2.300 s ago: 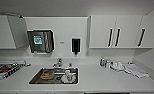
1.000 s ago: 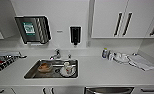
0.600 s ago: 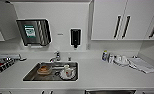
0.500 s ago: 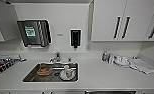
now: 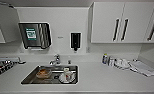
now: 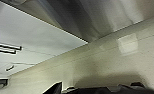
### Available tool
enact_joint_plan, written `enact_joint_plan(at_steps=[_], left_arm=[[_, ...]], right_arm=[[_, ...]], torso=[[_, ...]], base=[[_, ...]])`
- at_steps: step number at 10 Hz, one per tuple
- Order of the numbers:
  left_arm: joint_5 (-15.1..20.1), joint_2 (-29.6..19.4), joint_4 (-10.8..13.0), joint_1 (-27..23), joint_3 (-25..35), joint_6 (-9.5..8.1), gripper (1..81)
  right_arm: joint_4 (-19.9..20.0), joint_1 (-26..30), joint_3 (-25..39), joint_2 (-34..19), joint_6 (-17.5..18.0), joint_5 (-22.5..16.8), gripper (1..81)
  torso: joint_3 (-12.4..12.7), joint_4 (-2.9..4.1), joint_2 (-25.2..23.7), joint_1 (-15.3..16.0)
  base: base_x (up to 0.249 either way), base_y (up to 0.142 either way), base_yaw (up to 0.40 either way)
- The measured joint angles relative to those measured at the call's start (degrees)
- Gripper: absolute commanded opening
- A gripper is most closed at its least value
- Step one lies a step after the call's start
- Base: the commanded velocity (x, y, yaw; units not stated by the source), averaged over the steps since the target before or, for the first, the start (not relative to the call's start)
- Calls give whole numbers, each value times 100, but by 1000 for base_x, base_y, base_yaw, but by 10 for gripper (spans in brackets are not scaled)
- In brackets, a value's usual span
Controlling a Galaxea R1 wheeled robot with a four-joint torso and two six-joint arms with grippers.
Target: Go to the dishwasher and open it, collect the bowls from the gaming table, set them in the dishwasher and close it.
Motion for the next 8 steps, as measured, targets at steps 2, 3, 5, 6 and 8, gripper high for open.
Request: enact_joint_plan(at_steps=[2,3,5,6,8], left_arm=[[5,2,0,12,2,0,811],[0,22,0,0,2,0,811],[2,66,2,-2,9,0,811],[-2,71,0,-21,9,0,811],[-13,55,0,-32,-13,0,811]], right_arm=[[0,20,5,-63,111,-9,811],[0,48,35,-122,130,-13,811],[0,98,95,-246,173,-22,811],[0,189,204,-290,245,-20,811],[9,397,422,-393,312,-13,811]], torso=[[-271,0,-406,258],[-433,0,-588,371],[-704,0,-888,570],[-745,0,-929,607],[-774,0,-953,627]], base=[[0,0,0],[0,0,0],[0,0,0],[0,0,0],[0,0,0]])
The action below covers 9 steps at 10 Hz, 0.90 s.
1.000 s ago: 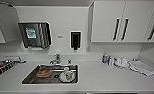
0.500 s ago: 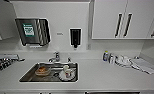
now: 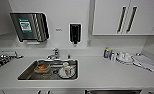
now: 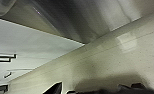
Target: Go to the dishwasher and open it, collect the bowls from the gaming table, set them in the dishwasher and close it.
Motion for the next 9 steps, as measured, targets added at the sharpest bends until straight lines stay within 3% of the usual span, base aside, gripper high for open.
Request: enact_joint_plan(at_steps=[4,9], left_arm=[[0,24,-2,0,-6,-7,811],[-2,55,-2,0,-6,-11,811]], right_arm=[[205,436,514,-327,13,-41,811],[1435,957,584,-372,126,-173,811]], torso=[[-2,0,-2,2],[-4,0,-2,5]], base=[[0,0,0],[0,0,0]])
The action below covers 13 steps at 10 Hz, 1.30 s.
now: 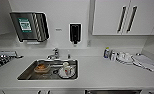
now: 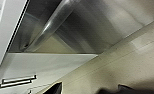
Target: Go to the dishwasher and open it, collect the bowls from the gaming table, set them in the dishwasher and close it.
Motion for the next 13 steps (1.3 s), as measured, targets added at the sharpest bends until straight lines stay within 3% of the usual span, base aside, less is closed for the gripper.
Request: enact_joint_plan(at_steps=[4,7,13], left_arm=[[5,69,0,0,-9,1,811],[-1,66,0,0,-30,1,811],[0,124,0,-1,-46,0,811]], right_arm=[[775,490,-88,41,456,-313,811],[1228,645,-568,235,633,-532,811],[1534,909,-1588,651,679,-733,811]], torso=[[-2,0,0,2],[-5,0,0,2],[-9,0,0,7]], base=[[0,0,0],[0,0,0],[0,0,0]])
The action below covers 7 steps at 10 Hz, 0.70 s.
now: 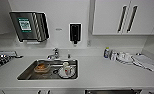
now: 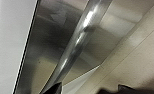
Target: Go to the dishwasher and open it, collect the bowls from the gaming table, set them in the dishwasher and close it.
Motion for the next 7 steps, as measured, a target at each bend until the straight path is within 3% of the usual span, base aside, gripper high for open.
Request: enact_joint_plan(at_steps=[7], left_arm=[[0,2,0,0,-4,0,811]], right_arm=[[66,210,-532,282,212,-5,811]], torso=[[-2,0,0,2]], base=[[0,0,0]])
